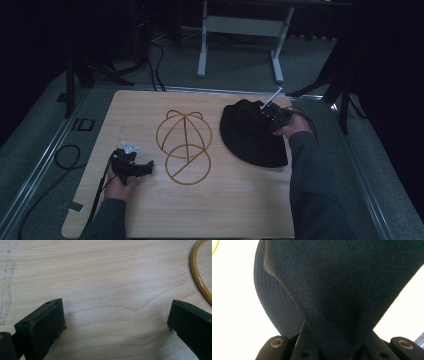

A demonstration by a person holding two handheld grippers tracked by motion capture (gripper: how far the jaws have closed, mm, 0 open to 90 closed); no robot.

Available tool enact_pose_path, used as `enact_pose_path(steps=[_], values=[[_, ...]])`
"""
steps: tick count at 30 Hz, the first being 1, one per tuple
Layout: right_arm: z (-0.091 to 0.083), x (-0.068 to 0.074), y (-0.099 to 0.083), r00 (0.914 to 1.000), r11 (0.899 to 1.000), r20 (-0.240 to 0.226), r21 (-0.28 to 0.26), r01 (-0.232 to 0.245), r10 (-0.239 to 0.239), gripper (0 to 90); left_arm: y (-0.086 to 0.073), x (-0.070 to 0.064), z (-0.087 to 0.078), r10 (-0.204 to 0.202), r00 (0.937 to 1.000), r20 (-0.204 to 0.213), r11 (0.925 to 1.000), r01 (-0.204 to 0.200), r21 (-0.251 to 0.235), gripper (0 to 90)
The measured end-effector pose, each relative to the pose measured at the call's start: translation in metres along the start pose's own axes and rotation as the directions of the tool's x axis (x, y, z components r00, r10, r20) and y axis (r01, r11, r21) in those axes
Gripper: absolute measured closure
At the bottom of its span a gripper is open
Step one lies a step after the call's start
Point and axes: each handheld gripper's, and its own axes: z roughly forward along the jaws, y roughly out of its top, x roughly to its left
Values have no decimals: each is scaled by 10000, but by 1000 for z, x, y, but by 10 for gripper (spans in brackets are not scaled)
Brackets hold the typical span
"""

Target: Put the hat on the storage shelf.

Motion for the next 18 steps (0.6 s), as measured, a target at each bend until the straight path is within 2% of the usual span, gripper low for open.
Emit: enact_pose_path(steps=[12, 18], values=[[-7, 21, -12, 9979, 9972, -513, -655, 372, -406, 867, 0, 0, 0, 2, 10000, -1, 10000, -2, 0, 13], [-11, 33, -19, 9959, 9941, -566, -861, 661, -711, 866, 0, 0, 0, 20, 10000, -1, 10000, -20, 7, 13]])
